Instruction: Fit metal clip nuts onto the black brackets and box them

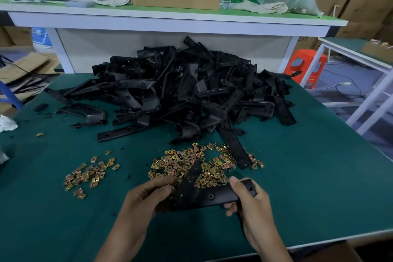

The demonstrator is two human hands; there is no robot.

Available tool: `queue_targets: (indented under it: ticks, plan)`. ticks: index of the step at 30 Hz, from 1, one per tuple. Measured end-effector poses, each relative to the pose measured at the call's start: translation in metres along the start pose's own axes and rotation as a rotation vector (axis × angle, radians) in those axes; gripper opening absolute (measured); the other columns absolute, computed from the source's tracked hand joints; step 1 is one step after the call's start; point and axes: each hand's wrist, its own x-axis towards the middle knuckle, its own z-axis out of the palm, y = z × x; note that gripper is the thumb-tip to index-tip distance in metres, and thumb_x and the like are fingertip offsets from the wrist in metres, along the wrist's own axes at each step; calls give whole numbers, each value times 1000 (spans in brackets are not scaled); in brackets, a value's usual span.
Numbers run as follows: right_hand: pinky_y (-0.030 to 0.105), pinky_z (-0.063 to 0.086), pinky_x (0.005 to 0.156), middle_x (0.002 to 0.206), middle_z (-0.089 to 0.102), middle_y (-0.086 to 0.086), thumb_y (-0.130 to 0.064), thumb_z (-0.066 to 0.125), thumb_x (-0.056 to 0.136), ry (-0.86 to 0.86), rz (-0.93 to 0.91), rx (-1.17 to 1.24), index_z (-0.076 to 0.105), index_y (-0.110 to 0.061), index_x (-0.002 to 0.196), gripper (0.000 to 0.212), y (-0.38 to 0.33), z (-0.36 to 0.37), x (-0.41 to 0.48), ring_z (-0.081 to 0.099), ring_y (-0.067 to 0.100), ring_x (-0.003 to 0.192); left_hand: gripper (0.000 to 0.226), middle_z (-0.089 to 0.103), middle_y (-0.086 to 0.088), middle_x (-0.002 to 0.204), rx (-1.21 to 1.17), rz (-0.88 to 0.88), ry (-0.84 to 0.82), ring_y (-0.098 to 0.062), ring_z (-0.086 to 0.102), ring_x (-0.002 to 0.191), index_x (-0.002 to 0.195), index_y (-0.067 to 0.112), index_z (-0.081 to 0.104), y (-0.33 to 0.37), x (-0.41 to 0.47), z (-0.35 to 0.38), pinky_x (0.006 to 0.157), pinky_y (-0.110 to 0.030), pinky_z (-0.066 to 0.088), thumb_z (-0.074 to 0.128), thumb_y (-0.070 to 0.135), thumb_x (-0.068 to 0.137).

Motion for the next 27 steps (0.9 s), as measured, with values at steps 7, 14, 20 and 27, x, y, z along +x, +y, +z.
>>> queue_targets:
  ticks: [7, 14, 20, 27]
  plan:
    - [32, 51, 45, 67, 64, 17, -41, 79, 76, -3, -8, -65, 61, -7, 75, 39, 4, 0, 1, 62, 29, 55, 32, 79, -2, 96, 146, 79, -37, -11, 74, 86, 93, 33, 81, 5, -7, 0, 71, -17, 54, 66, 5, 93]
    - [32, 50, 44, 65, 61, 16, -43, 79, 75, -19, 4, -61, 60, -2, 80, 46, 1, 1, 2, 60, 27, 54, 31, 79, -4, 95, 192, 47, -89, -12, 74, 85, 91, 31, 82, 7, -12, -5, 71, -15, 54, 68, 4, 91]
    - [30, 51, 44, 65, 64, 15, -40, 76, 79, -24, -27, -84, 59, -1, 80, 42, -2, -1, 3, 62, 25, 54, 30, 78, 11, 88, 297, 108, -36, 4, 68, 76, 89, 42, 80, 13, -10, -1, 67, -9, 49, 73, 12, 90]
    - [29, 50, 41, 69, 66, 12, -38, 76, 77, -42, 8, -62, 59, -2, 84, 40, -1, 2, 2, 61, 22, 51, 24, 76, -2, 90, 50, 2, 3, -6, 62, 72, 96, 28, 82, 6, -11, 2, 58, -22, 50, 67, 10, 94]
